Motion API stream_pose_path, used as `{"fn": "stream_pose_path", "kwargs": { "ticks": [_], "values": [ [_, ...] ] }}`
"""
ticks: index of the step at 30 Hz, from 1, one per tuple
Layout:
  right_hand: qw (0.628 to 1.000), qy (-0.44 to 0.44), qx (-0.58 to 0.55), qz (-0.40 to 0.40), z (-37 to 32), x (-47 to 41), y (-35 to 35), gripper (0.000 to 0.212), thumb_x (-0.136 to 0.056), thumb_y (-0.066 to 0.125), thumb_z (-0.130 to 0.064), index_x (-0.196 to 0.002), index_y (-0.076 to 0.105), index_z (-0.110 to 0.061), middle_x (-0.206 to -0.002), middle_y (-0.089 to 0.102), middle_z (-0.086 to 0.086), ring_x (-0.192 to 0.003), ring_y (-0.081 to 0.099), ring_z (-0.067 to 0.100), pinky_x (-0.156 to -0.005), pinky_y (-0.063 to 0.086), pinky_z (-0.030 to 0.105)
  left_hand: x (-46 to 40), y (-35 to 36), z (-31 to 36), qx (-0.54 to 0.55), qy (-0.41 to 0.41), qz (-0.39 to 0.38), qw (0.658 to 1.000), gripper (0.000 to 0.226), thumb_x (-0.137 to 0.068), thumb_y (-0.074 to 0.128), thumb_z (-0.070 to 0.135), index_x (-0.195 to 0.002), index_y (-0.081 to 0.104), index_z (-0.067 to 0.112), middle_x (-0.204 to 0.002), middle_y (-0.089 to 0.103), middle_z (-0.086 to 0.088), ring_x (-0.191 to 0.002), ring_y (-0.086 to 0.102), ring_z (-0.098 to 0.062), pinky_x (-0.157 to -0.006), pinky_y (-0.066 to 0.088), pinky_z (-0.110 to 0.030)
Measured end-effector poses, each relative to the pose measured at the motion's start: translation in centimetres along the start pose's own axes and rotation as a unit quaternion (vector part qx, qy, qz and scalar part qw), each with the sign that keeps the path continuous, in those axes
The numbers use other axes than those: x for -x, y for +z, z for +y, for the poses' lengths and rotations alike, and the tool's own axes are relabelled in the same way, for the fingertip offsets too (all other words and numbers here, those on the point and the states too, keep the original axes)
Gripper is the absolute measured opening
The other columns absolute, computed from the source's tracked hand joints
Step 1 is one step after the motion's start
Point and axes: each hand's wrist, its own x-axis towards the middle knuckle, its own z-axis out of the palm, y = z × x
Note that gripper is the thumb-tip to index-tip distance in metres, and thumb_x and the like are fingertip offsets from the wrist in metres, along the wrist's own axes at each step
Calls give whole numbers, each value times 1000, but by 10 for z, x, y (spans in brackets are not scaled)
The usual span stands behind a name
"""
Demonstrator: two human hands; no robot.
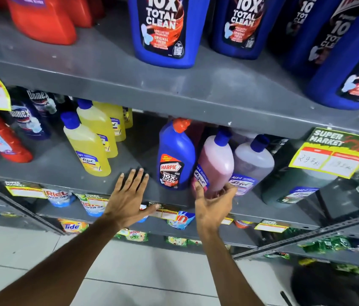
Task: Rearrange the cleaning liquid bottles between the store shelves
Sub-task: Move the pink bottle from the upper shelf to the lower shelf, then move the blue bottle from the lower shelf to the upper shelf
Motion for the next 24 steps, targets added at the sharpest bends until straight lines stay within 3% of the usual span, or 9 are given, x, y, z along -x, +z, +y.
{"fn": "stream_pose_path", "kwargs": {
  "ticks": [2,7,10,13,16,19,24],
  "values": [
    [1000,-6,3,3,0,2,1,65,-73,97,-14,-108,50,-43,-116,73,-2,-101,75,6,-85,63,21,0,2,0,-1,-1,1,1000,112,-90,12,89,-166,10,7,-176,9,-19,-162,8,-37,-131,6,-59],
    [999,-24,-7,43,-5,14,-8,73,-71,98,-15,-130,54,-16,-129,62,5,-116,69,25,-94,63,45,2,3,-2,18,3,6,1000,111,-92,16,89,-165,18,6,-174,16,-20,-161,15,-38,-130,13,-61],
    [975,-198,81,55,-27,33,-9,67,-78,94,-25,-131,56,-10,-128,48,10,-117,58,25,-98,55,36,3,3,-1,23,2,12,1000,110,-92,22,89,-165,19,8,-174,17,-19,-161,15,-38,-130,14,-61],
    [941,-312,119,-62,-65,36,11,59,-83,89,-18,-132,58,-8,-133,48,3,-131,47,4,-111,42,23,4,1,-1,42,-1,17,999,107,-92,24,87,-166,19,8,-175,14,-16,-162,13,-37,-130,14,-61],
    [931,-270,189,-156,-114,21,41,67,-85,84,-18,-142,51,-4,-140,56,13,-133,49,18,-116,38,31,5,-2,1,48,-7,14,999,109,-91,28,86,-166,15,9,-176,9,-14,-163,6,-34,-131,9,-58],
    [898,-226,302,-224,-139,0,61,81,-82,87,-23,-147,45,1,-141,56,19,-133,51,35,-116,39,42,6,-6,2,51,-9,19,998,108,-91,28,85,-166,15,8,-176,8,-14,-163,5,-34,-131,8,-57],
    [850,-189,391,-298,-138,-19,68,67,-81,87,-28,-133,53,-4,-132,65,17,-121,63,40,-100,50,43,7,-7,3,74,-5,34,997,106,-92,36,82,-165,20,7,-175,13,-16,-162,10,-36,-131,11,-58]
  ]
}}
